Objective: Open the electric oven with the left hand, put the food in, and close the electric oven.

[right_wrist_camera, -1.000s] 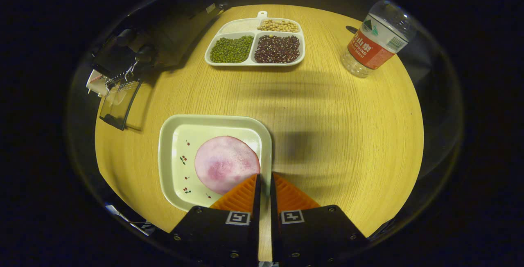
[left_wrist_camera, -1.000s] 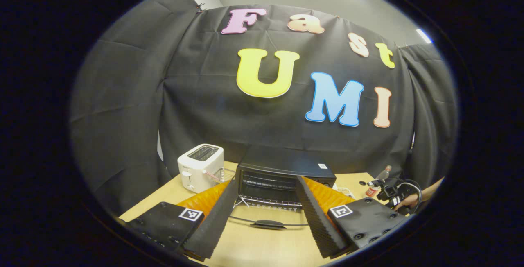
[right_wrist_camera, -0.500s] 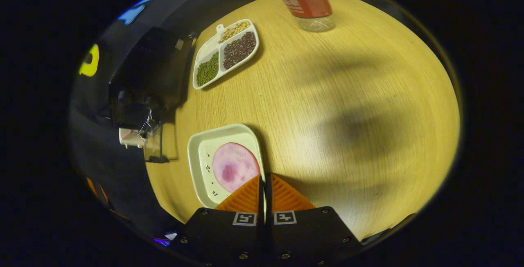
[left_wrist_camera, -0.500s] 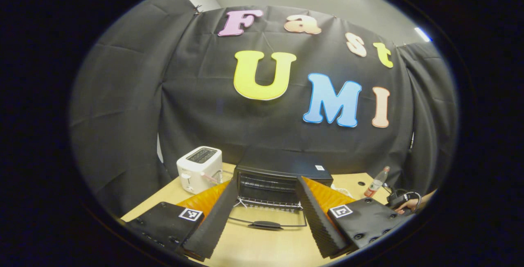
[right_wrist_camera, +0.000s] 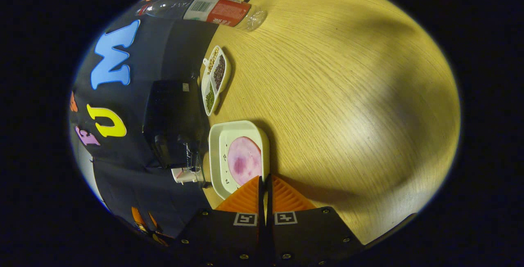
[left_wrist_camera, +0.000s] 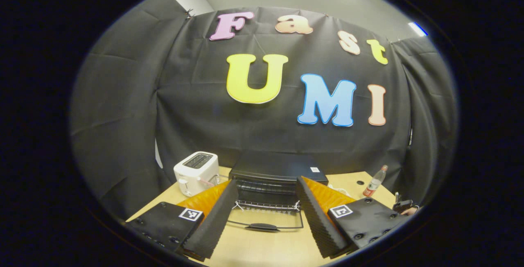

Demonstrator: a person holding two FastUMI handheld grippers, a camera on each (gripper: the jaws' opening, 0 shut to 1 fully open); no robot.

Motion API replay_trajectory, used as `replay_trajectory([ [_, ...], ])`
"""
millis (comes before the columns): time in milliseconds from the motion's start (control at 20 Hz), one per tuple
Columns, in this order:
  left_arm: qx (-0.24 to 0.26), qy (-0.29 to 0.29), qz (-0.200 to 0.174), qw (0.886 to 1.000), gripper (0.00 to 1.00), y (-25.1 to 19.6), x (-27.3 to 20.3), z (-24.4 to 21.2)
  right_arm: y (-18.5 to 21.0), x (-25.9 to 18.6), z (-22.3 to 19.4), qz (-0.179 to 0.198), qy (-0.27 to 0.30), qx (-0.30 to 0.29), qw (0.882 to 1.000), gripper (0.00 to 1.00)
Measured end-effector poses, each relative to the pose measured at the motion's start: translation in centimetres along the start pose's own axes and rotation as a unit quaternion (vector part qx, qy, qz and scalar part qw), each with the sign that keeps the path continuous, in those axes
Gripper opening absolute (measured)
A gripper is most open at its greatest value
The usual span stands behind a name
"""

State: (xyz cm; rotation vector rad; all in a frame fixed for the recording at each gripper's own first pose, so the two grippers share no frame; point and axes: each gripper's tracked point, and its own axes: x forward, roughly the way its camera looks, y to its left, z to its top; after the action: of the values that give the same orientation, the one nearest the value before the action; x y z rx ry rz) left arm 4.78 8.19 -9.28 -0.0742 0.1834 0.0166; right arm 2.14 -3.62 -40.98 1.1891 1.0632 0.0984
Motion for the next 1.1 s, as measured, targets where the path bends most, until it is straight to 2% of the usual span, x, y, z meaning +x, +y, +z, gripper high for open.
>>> replay_trajectory([
  [150, 0.006, -0.007, -0.009, 1.000, 0.97, -0.7, -0.1, 0.6, 1.0, -0.1, -0.4, 0.002, -0.008, -0.007, 1.000, 0.01],
  [250, 0.011, -0.017, -0.017, 1.000, 1.00, -1.2, -0.1, 1.3, 2.3, -0.8, -1.1, -0.001, -0.016, -0.025, 1.000, 0.01],
  [300, 0.013, -0.022, -0.023, 0.999, 0.97, -1.4, -0.2, 1.6, 3.0, -1.1, -1.5, -0.004, -0.021, -0.036, 0.999, 0.01],
  [350, 0.017, -0.030, -0.027, 0.999, 1.00, -1.5, -0.2, 2.1, 3.7, -1.3, -2.3, -0.009, -0.026, -0.047, 0.999, 0.01],
  [400, 0.018, -0.036, -0.031, 0.999, 0.98, -1.6, -0.3, 2.5, 4.6, -1.4, -3.0, -0.014, -0.029, -0.059, 0.998, 0.01],
  [500, 0.021, -0.045, -0.037, 0.998, 0.93, -1.5, -0.6, 3.2, 6.2, -0.9, -4.4, -0.035, -0.039, -0.083, 0.995, 0.01],
  [600, 0.024, -0.052, -0.035, 0.998, 1.00, -0.9, -0.8, 4.0, 7.4, -0.2, -5.8, -0.069, -0.051, -0.110, 0.990, 0.01],
  [750, 0.034, -0.056, -0.037, 0.997, 0.98, 0.0, -1.1, 4.4, 8.7, 1.1, -8.2, -0.105, -0.060, -0.151, 0.981, 0.01],
  [950, 0.041, -0.064, -0.044, 0.996, 1.00, 1.8, -1.6, 4.6, 13.1, 4.4, -12.2, -0.093, -0.037, -0.146, 0.984, 0.01],
  [1100, 0.024, -0.067, -0.045, 0.996, 1.00, 3.6, -2.1, 5.1, 16.8, 8.0, -14.2, -0.075, -0.026, -0.127, 0.989, 0.01],
])
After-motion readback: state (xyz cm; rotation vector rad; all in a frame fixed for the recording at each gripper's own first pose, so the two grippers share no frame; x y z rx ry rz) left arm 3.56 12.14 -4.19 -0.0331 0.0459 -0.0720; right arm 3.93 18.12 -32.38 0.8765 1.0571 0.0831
